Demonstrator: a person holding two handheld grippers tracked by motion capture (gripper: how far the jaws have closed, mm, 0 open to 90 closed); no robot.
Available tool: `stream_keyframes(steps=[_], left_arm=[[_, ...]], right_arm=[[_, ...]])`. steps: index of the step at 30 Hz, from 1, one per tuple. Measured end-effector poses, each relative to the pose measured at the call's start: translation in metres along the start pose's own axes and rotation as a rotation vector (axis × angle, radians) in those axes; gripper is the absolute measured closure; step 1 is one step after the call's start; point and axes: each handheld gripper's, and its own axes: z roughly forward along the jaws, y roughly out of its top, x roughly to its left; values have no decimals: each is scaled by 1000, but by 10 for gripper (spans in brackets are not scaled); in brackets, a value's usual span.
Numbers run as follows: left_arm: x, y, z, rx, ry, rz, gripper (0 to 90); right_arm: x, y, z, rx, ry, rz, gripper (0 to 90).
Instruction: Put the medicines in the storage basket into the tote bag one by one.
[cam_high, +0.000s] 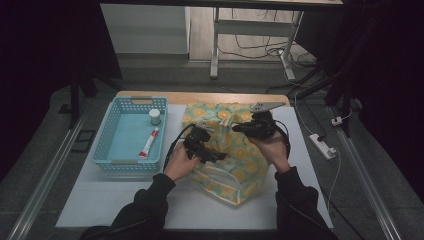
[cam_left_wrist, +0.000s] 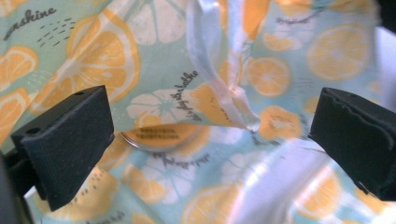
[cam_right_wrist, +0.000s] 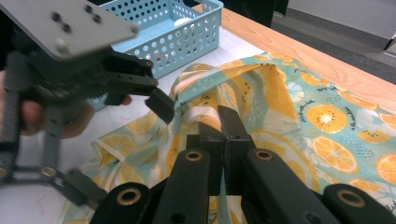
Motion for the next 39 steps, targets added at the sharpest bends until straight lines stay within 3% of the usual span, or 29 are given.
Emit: stream_keyframes(steps=[8, 17, 24, 27, 31, 39], left_arm=[[6, -7, -27, -19, 27, 7, 1], [25, -17, -58, -28, 60, -18, 1], [39, -29, -87, -45, 146, -39, 1], [46, -36, -99, -49, 206, -52, 1], [57, -47, -114, -63, 262, -99, 2], [84, -65, -134, -5, 345, -174, 2]], right_arm=[[0, 0, 0, 1, 0, -2, 900], [0, 0, 0, 1, -2, 0, 900], [0, -1, 1, 5, -2, 1, 900], [0, -1, 1, 6, -3, 0, 900], [0, -1, 2, 8, -3, -1, 900], [1, -2, 3, 15, -3, -2, 900]])
